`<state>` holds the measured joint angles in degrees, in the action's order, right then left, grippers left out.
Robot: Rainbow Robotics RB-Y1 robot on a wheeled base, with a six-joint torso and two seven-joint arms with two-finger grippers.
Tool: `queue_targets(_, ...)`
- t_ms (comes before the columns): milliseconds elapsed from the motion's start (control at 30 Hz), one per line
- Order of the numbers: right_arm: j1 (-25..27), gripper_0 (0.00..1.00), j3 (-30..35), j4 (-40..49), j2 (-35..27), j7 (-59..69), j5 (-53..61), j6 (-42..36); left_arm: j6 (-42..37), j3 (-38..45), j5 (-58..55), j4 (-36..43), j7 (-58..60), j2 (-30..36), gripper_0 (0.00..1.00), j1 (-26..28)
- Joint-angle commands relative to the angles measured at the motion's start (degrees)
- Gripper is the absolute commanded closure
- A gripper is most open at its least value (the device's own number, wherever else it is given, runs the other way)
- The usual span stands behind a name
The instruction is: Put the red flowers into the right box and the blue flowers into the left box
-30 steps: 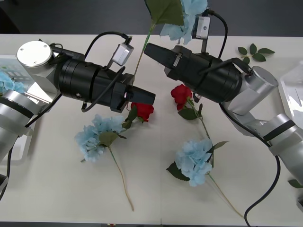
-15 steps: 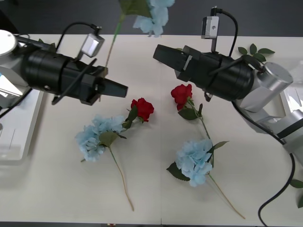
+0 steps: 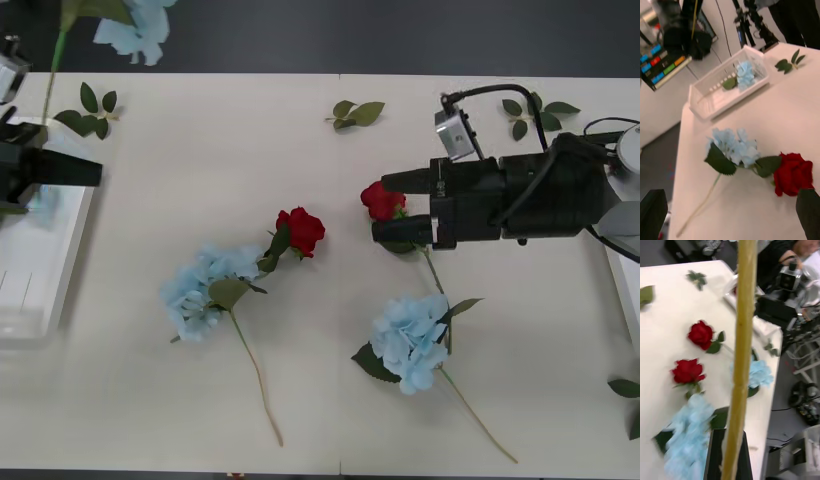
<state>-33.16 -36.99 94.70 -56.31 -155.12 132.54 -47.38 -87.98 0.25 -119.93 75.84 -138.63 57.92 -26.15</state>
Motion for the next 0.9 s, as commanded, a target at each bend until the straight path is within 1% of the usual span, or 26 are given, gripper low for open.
queue_targets(33,-0.2,0.00,0.9,6.7,-2.4,9.0,-10.3,0.5,-0.7,8.3,6.2,-0.3,3.1,4.2,1.00,4.2)
queue_targets(233,2.6,0.00,1.0,15.9,-6.7,29.7,-27.8,-0.1,-0.8,16.5,18.9,-5.0,3.8,6.2,1.00,7.6)
queue_targets(300,3.7,0.00,0.9,18.3,-8.2,34.2,-32.0,-0.6,-0.8,18.5,22.6,-5.4,4.0,6.2,1.00,8.0)
queue_targets(367,5.8,0.00,1.0,21.9,-10.8,39.5,-37.9,-1.0,-0.7,21.6,28.6,-5.3,4.5,6.2,1.00,8.9)
queue_targets(400,6.4,0.00,1.0,22.8,-11.4,40.6,-39.1,-1.0,-0.6,22.3,30.0,-5.3,4.7,6.2,1.00,9.0)
queue_targets(433,8.0,0.00,0.9,24.7,-13.2,43.3,-42.3,-1.0,-0.5,23.7,33.3,-5.4,5.0,6.2,1.00,9.2)
queue_targets(533,11.2,0.00,0.9,28.3,-15.8,48.9,-48.5,-1.0,-0.2,25.5,39.2,-5.3,5.7,6.2,1.00,9.4)
queue_targets(667,15.0,0.00,1.0,31.7,-18.7,56.1,-56.9,-1.4,2.0,25.9,47.2,-5.2,6.7,6.8,1.00,9.4)
queue_targets(767,16.3,0.00,1.0,33.1,-19.6,59.1,-62.0,-3.5,3.3,25.2,51.9,-4.6,7.9,7.0,1.00,9.4)
queue_targets(900,18.0,0.00,1.0,33.4,-19.7,62.9,-69.6,-6.7,3.7,22.5,58.3,-3.5,13.3,7.2,1.00,9.3)
